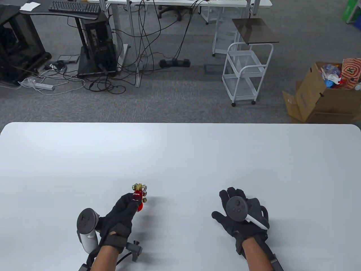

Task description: Shake a handbell

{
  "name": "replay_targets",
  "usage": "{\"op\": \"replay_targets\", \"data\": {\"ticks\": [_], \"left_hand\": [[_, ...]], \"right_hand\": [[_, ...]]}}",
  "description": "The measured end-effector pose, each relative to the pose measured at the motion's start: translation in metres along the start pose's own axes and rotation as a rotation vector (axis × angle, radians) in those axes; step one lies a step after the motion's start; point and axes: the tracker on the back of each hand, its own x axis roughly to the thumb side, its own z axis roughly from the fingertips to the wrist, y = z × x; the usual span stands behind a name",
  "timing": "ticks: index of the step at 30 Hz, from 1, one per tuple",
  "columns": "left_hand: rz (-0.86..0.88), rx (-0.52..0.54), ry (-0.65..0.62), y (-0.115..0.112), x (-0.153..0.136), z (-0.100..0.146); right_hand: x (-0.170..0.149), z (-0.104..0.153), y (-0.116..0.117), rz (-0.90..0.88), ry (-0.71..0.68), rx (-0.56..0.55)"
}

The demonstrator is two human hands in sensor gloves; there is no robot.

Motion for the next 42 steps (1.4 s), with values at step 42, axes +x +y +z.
{"op": "replay_targets", "data": {"ticks": [42], "left_hand": [[-0.341, 0.081, -0.058, -0.007, 0.020, 0.011]], "right_hand": [[-0.001, -0.002, 0.005, -0.013, 0.001, 0.009]]}}
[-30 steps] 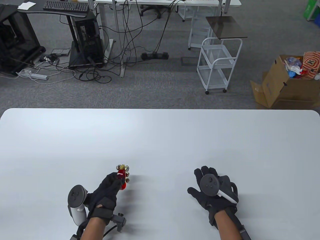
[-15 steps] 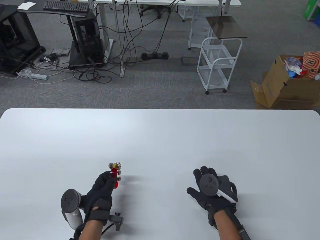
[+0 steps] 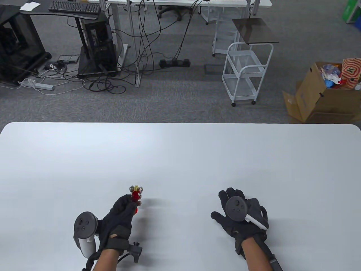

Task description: Shake a handbell

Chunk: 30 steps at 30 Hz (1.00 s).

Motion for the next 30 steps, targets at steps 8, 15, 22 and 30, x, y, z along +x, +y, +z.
{"op": "replay_targets", "data": {"ticks": [8, 15, 22, 30], "left_hand": [[-0.748, -0.136, -0.128, -0.072, 0.030, -0.002], [-1.253, -0.274, -0.265, -0.150, 0.045, 0.008], [-1.079, -0.251, -0.336, -0.123, 0.066, 0.010], [-1.042, -0.409, -0.208, 0.007, 0.029, -0.018]], "right_hand": [[0.001, 0.003, -0.005, -0.017, -0.011, -0.021], [0.001, 0.004, -0.005, -0.020, -0.022, -0.010], [0.004, 0.010, -0.012, -0.026, -0.053, -0.051], [0.001, 0.007, -0.012, -0.010, -0.036, -0.059]]}}
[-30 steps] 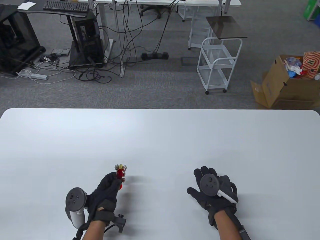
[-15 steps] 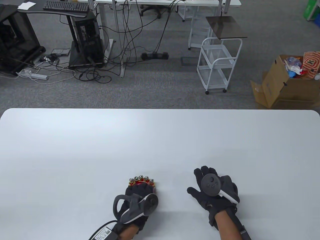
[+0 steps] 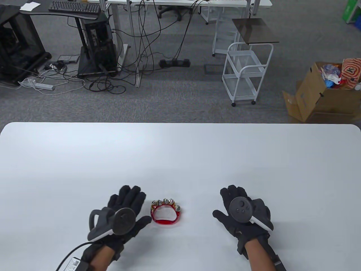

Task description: Shake a handbell

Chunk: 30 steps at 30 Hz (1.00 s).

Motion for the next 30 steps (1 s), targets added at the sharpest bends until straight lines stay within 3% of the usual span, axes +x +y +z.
{"op": "replay_targets", "data": {"ticks": [5, 7, 14, 21, 30], "left_hand": [[0.082, -0.031, 0.055, -0.032, -0.053, 0.014], [0.151, -0.232, 0.101, -0.040, -0.058, 0.009], [0.108, -0.254, 0.104, -0.052, -0.051, -0.004], [0.103, -0.189, 0.080, -0.047, -0.048, 0.000], [0.092, -0.195, 0.077, -0.049, -0.047, -0.001]], "right_hand": [[0.000, -0.005, 0.009, 0.029, 0.008, 0.030], [0.000, -0.008, 0.014, 0.040, 0.014, 0.052], [-0.001, -0.009, 0.021, 0.068, 0.022, 0.055], [-0.004, -0.009, 0.021, 0.059, 0.030, 0.055], [-0.004, -0.009, 0.020, 0.053, 0.035, 0.067]]}}
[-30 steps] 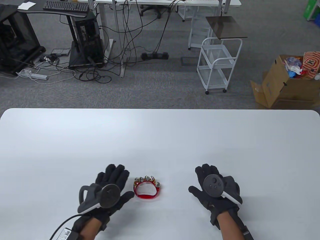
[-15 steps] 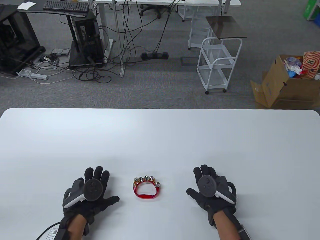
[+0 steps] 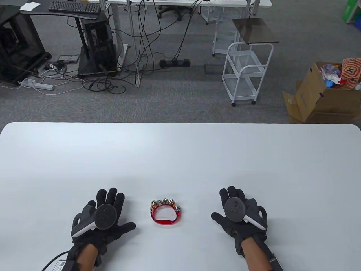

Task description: Shake a handbell

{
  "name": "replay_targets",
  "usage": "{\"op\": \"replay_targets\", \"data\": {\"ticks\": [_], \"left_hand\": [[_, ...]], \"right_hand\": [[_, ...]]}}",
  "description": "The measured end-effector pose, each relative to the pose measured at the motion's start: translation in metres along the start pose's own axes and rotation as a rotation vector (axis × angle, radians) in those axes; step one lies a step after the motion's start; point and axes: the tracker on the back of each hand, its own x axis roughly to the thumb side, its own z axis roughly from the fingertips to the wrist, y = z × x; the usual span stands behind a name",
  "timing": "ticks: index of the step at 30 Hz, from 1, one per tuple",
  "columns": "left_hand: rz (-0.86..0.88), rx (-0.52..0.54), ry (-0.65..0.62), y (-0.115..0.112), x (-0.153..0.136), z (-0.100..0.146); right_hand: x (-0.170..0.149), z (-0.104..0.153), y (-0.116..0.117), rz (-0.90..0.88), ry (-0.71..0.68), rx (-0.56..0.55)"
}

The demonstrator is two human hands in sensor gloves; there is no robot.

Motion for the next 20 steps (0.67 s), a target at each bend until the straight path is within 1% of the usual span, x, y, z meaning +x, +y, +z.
{"op": "replay_targets", "data": {"ticks": [7, 17, 20], "left_hand": [[0.007, 0.016, -0.007, 0.001, 0.000, 0.002], [-0.009, -0.060, 0.014, -0.009, 0.004, -0.007], [0.002, -0.113, 0.033, -0.015, 0.003, -0.011]], "right_hand": [[-0.001, -0.001, 0.000, 0.001, 0.001, -0.002], [0.000, -0.002, 0.000, -0.003, -0.017, -0.021], [0.001, -0.003, 0.002, -0.005, -0.030, -0.025]]}}
